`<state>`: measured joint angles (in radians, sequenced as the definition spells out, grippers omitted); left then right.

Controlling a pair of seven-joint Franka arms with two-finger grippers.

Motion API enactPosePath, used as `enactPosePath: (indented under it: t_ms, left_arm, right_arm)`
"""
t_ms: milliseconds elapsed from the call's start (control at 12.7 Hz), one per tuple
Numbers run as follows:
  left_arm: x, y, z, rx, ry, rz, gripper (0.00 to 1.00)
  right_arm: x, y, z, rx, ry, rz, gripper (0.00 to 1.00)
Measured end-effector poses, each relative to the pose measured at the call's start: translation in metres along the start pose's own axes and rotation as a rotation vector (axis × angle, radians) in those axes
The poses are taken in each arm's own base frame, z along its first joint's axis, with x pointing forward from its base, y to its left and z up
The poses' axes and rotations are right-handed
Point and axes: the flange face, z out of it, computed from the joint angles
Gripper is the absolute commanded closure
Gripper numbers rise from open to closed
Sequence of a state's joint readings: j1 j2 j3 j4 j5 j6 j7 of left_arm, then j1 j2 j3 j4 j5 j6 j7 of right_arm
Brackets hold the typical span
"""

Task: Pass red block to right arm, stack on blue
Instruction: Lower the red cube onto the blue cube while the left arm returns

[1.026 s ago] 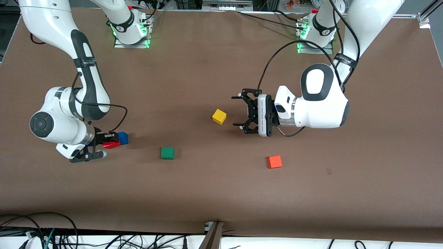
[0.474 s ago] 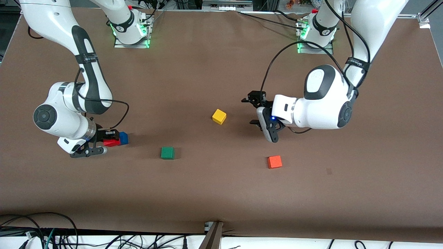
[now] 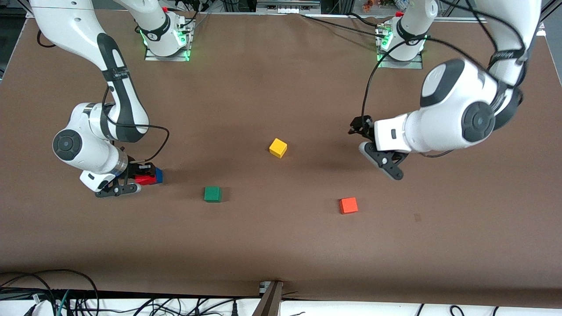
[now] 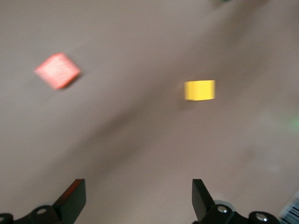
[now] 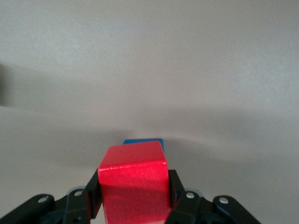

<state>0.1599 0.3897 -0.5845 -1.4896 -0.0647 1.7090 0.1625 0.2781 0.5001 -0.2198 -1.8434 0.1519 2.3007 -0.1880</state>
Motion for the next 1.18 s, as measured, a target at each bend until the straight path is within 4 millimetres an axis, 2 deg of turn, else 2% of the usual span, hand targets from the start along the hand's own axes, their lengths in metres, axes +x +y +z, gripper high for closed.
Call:
enactPosePath:
  t_ms: [237, 316, 553, 711, 868, 1184]
  left_arm:
    - [-0.024, 0.007, -0.044, 0.163, -0.014, -0.109, 0.0]
    - [-0.032, 0.001, -0.06, 0.189, -0.002, -0.145, 0.0]
    - [-0.071, -0.054, -0.111, 0.26, 0.05, -0.295, 0.0]
    - [-0.097, -0.08, -0.138, 0.295, 0.082, -0.375, 0.0]
    - [-0.116, -0.093, -0.149, 0.285, 0.105, -0.423, 0.0]
    - [-0.154, -0.102, -0.152, 0.274, 0.166, -0.472, 0.0]
  right_arm:
    - [-0.003, -0.002, 0.006, -0.009, 0.012, 0.001, 0.89]
    - [-0.005, -0.002, 0.008, -0.011, 0.012, 0.006, 0.89]
    - [-0.009, -0.004, 0.006, -0.01, 0.011, 0.014, 0.89]
    - [-0.013, -0.003, 0.002, -0.007, 0.012, 0.016, 0.89]
    - [-0.015, -0.003, 0.0, -0.006, 0.013, 0.017, 0.89]
    - [-0.017, -0.003, 0.001, -0.027, 0.006, 0.007, 0.89]
